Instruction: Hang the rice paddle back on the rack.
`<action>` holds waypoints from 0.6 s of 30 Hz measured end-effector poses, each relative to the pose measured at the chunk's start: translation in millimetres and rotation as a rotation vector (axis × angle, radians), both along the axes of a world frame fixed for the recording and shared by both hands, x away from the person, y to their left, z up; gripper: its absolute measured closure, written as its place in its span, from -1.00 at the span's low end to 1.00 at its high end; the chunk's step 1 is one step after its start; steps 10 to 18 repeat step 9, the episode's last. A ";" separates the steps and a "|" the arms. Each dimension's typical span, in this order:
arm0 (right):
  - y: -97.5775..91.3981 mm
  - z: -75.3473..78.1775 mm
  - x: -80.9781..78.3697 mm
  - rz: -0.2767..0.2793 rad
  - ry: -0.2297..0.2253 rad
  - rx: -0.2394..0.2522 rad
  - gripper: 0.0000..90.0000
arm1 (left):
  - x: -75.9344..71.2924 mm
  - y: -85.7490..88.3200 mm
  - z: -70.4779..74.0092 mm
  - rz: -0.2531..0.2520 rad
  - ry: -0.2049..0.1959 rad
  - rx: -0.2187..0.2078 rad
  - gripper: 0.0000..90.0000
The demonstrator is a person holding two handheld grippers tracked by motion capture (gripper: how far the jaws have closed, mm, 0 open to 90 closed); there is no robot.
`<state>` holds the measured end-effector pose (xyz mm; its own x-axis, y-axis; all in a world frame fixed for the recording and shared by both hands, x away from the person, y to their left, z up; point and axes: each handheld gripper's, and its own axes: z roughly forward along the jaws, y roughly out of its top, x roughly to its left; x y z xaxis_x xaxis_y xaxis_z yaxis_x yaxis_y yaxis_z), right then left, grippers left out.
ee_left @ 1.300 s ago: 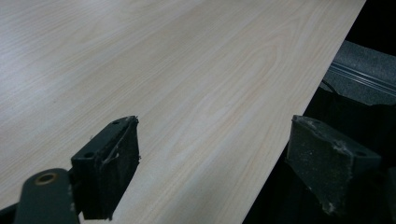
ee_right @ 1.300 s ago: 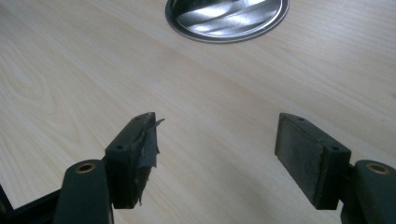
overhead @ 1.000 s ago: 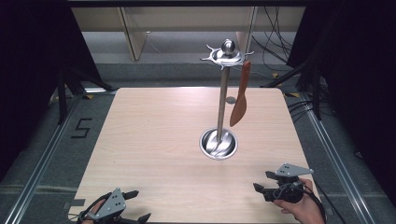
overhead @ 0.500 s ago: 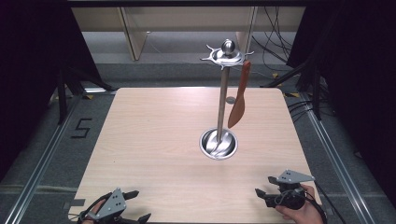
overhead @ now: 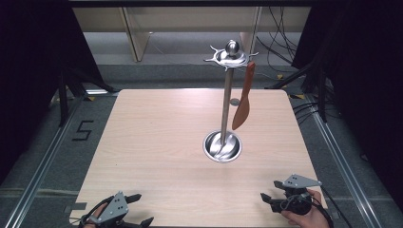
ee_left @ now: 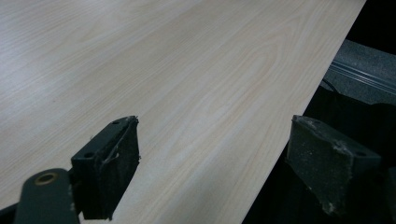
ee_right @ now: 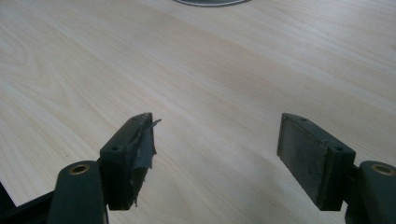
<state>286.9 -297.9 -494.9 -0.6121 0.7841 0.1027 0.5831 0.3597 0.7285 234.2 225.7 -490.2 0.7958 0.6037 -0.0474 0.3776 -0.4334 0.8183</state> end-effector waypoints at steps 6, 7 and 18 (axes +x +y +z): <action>2.0 -0.4 -1.3 -0.011 0.009 0.016 -0.37 | 0.9 1.3 0.6 -0.007 -0.005 0.027 -0.64; 0.7 0.8 0.1 0.007 -0.007 0.001 -0.37 | 1.0 1.2 0.5 -0.007 -0.003 0.026 -0.64; 0.8 0.8 0.1 0.004 -0.013 0.008 -0.37 | 1.0 1.2 0.4 -0.006 -0.004 0.027 -0.64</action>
